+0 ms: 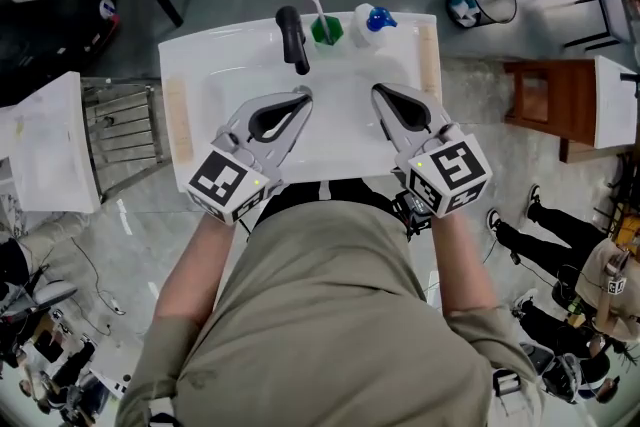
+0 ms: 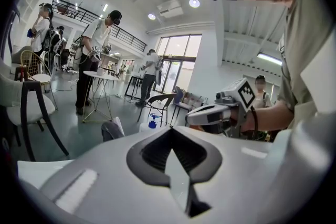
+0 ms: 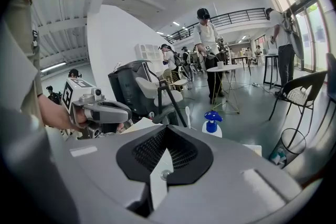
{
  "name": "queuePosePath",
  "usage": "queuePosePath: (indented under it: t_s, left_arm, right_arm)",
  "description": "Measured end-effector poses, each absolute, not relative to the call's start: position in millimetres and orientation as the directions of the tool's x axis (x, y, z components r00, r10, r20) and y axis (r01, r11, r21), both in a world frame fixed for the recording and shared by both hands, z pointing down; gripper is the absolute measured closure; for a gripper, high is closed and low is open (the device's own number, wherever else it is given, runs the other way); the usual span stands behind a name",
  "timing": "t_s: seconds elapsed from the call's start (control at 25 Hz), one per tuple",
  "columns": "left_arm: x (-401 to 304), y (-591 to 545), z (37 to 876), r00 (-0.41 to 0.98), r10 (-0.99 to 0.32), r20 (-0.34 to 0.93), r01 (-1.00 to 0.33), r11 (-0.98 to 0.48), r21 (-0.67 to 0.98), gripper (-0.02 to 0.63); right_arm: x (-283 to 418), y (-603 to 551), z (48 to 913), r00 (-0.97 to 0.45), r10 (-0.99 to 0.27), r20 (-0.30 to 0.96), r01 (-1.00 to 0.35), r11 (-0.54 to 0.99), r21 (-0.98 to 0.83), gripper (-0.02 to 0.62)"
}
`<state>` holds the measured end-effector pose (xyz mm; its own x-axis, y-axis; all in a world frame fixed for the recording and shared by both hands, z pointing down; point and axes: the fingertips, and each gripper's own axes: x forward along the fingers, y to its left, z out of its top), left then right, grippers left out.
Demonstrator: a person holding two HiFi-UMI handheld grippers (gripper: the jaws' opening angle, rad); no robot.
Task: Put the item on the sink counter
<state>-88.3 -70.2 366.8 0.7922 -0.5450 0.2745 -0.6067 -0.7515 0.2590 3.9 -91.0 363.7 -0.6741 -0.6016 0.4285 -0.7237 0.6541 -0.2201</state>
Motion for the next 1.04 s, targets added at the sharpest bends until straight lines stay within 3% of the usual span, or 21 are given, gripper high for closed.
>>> queuePosePath:
  t_s: [1.04]
  left_arm:
    - [-94.5, -76.6, 369.0, 0.792, -0.545, 0.273, -0.607, -0.752, 0.259, 0.6]
  right_arm:
    - [-5.6, -95.5, 368.5, -0.682, -0.588, 0.435, -0.715, 0.662, -0.225, 0.584]
